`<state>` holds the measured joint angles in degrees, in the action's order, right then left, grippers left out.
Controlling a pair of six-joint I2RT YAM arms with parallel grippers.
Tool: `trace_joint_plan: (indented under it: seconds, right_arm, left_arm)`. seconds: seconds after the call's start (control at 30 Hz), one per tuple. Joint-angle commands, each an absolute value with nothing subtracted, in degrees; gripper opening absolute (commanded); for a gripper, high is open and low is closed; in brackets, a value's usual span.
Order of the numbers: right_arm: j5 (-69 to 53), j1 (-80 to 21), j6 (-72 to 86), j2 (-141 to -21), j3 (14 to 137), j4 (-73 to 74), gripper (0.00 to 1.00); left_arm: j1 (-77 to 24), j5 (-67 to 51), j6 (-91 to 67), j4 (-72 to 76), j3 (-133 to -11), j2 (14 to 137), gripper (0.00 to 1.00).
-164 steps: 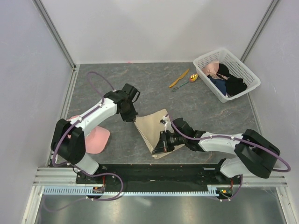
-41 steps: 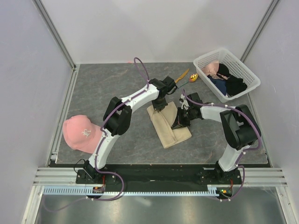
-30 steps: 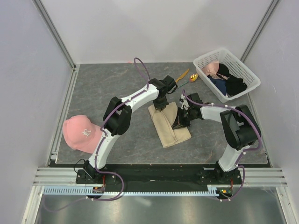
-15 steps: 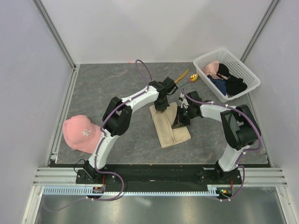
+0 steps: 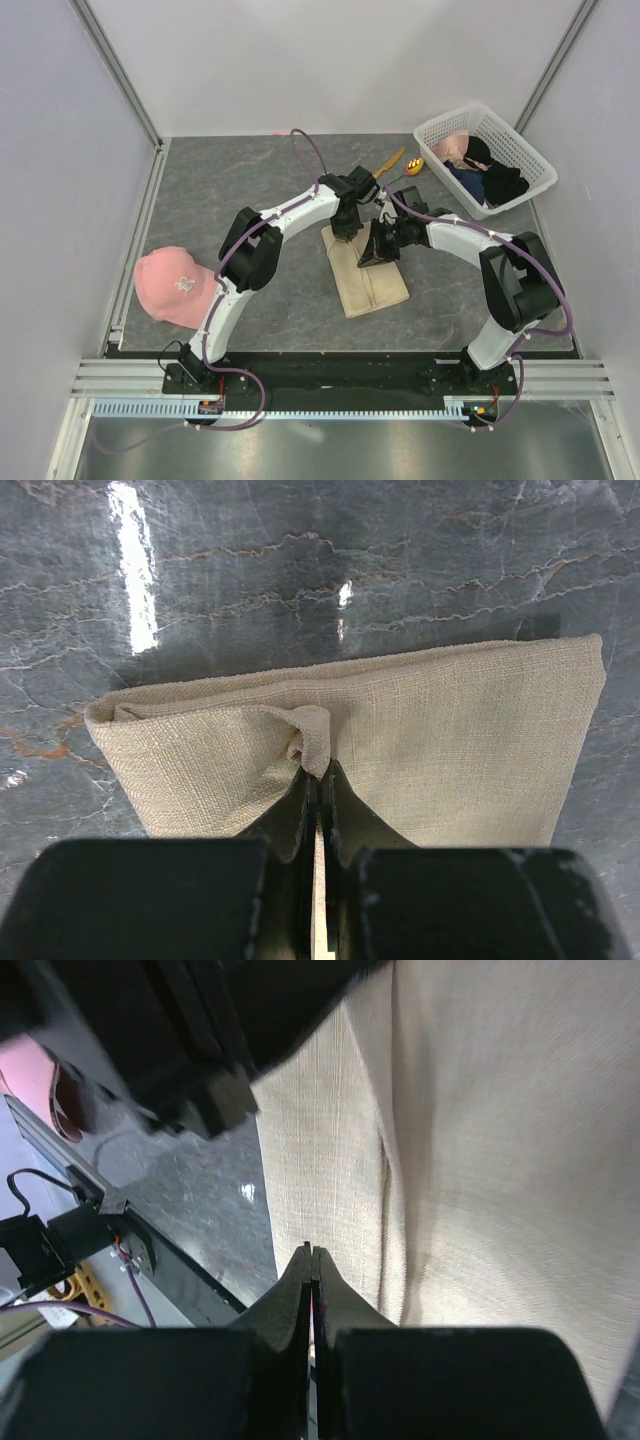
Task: Fold the napkin into a case and place the utensils inside
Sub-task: Fold the lower triangle-folded napkin at the center of the board.
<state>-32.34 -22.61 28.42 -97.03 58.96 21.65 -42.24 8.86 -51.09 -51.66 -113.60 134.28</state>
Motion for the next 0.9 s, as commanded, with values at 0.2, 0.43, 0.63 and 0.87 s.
trace_joint_plan:
  seconds: [0.2,0.43,0.63,0.87]
  right_arm:
    - [-34.5,-25.0,32.6,-101.1,53.5,13.3,0.0]
    - [-32.5,-23.8,31.6,-102.6,50.5,12.6,0.0]
    - [-33.3,-23.5,31.6,-102.5,50.4,12.4,0.0]
    - [-34.6,-23.3,32.2,-101.8,51.6,12.5,0.0]
  left_arm:
    - [-42.4,6.4,-50.7,-50.5,-113.2,132.3,0.02]
    - [-41.0,0.5,-47.5,-49.8,-113.9,128.5,0.41]
    - [-39.9,-2.4,-43.6,-49.2,-112.8,122.6,0.59]
    - [-36.9,-2.9,-43.6,-48.2,-106.5,118.5,0.27]
